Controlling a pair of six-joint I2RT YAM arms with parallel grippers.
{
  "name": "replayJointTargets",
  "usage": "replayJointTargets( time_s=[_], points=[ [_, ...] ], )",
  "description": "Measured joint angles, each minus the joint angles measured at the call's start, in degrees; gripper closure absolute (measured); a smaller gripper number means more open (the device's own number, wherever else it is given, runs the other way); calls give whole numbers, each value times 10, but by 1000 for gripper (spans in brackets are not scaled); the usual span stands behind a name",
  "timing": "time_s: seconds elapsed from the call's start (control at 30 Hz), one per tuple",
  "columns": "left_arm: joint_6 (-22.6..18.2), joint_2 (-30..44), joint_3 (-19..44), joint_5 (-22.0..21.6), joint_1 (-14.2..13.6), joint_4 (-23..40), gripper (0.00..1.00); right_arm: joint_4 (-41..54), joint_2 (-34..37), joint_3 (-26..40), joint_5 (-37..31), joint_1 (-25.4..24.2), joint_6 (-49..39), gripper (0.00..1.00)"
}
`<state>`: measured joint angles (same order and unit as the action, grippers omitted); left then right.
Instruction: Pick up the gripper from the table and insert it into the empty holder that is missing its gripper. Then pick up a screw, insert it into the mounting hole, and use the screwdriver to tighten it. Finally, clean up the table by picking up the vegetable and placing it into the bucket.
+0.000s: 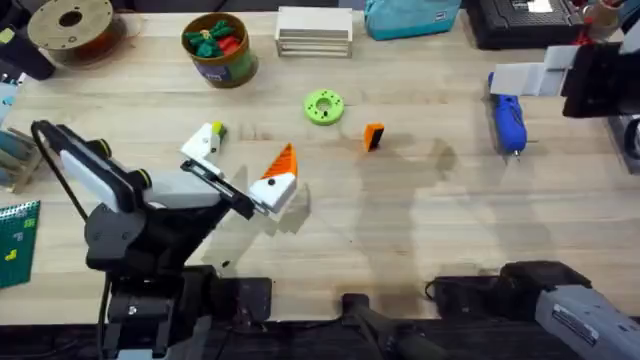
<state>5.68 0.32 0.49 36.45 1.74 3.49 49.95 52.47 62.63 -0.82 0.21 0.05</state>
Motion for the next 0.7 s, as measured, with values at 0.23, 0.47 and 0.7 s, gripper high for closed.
replayJointTargets(
  time_s=[0.23, 0.47, 0.7],
  points=[
    [-30, 0, 0, 68, 0, 5, 74, 0, 0, 0, 0, 0, 0, 11],
    [-47, 0, 1, 130, 0, 12, 74, 0, 0, 0, 0, 0, 0, 11],
    [-49, 0, 1, 146, 0, 13, 73, 0, 0, 0, 0, 0, 0, 11]
  ],
)
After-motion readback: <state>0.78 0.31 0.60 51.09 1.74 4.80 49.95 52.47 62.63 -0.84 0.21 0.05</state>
